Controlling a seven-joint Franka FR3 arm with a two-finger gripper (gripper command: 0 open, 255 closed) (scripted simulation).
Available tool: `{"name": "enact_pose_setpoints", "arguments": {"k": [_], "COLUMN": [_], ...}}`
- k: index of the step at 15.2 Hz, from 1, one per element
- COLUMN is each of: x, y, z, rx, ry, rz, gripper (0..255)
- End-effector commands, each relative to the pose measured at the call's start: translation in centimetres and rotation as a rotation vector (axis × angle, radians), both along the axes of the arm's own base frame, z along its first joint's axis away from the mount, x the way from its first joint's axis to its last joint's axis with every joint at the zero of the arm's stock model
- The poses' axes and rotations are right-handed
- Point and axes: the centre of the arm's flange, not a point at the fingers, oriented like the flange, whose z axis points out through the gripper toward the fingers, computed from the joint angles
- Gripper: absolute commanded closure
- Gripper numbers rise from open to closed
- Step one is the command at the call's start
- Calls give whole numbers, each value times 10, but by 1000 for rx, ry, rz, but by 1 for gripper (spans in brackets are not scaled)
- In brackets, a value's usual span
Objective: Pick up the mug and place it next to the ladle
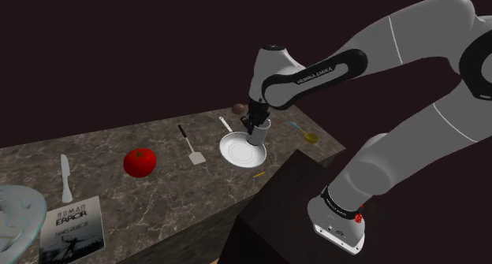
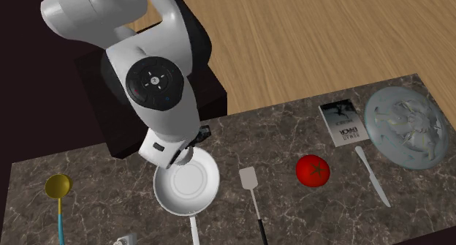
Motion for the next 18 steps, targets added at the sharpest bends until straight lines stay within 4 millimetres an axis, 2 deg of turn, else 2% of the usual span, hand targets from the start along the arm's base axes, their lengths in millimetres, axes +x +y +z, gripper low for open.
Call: {"name": "enact_pose_setpoints", "arguments": {"k": [1, 18], "x": [0, 23], "y": [-29, -252], "z": [0, 1], "rx": [0, 0], "ry": [0, 0], "rz": [2, 2], "gripper": [255, 255]}}
